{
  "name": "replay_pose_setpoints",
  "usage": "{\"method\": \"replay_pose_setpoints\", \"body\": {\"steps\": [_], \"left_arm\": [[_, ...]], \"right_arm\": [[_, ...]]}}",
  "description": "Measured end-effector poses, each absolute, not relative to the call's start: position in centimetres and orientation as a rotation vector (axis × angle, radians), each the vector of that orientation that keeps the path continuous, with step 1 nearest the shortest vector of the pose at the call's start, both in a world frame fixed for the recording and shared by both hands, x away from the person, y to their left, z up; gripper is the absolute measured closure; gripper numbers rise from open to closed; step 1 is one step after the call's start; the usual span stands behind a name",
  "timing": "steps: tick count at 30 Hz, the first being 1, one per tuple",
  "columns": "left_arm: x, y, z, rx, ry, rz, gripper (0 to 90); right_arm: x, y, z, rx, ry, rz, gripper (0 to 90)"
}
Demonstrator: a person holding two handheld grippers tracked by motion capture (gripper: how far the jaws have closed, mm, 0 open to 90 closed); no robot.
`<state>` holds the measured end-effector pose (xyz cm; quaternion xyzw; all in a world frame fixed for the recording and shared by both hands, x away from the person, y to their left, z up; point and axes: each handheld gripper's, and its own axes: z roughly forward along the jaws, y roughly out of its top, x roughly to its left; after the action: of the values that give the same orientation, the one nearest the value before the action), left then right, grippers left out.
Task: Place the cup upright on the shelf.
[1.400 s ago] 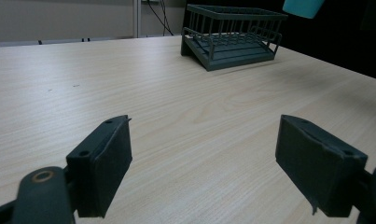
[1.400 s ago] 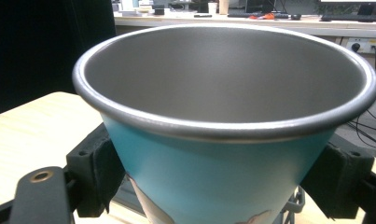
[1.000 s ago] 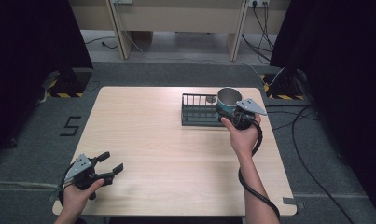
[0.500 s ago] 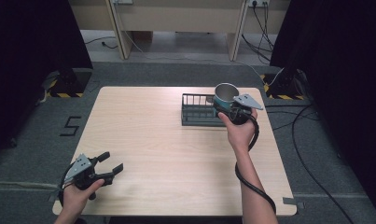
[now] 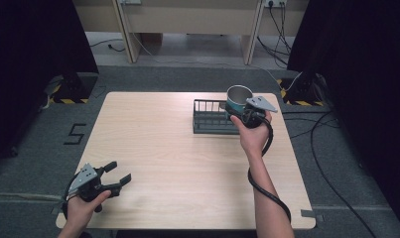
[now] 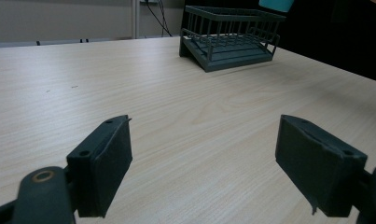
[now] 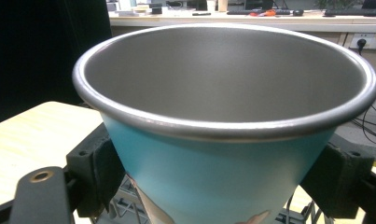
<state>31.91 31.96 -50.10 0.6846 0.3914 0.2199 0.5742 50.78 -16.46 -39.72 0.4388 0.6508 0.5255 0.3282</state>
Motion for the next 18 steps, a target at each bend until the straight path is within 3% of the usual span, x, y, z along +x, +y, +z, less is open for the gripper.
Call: {"method": "replay_pose_setpoints", "body": {"steps": [18], "left_arm": [[31.9,32.0,-50.1,1.601,0.917,0.513,18.0]], "right_arm": [[52.2,-16.1,-39.7,1.168,1.708,1.369,18.0]]}}
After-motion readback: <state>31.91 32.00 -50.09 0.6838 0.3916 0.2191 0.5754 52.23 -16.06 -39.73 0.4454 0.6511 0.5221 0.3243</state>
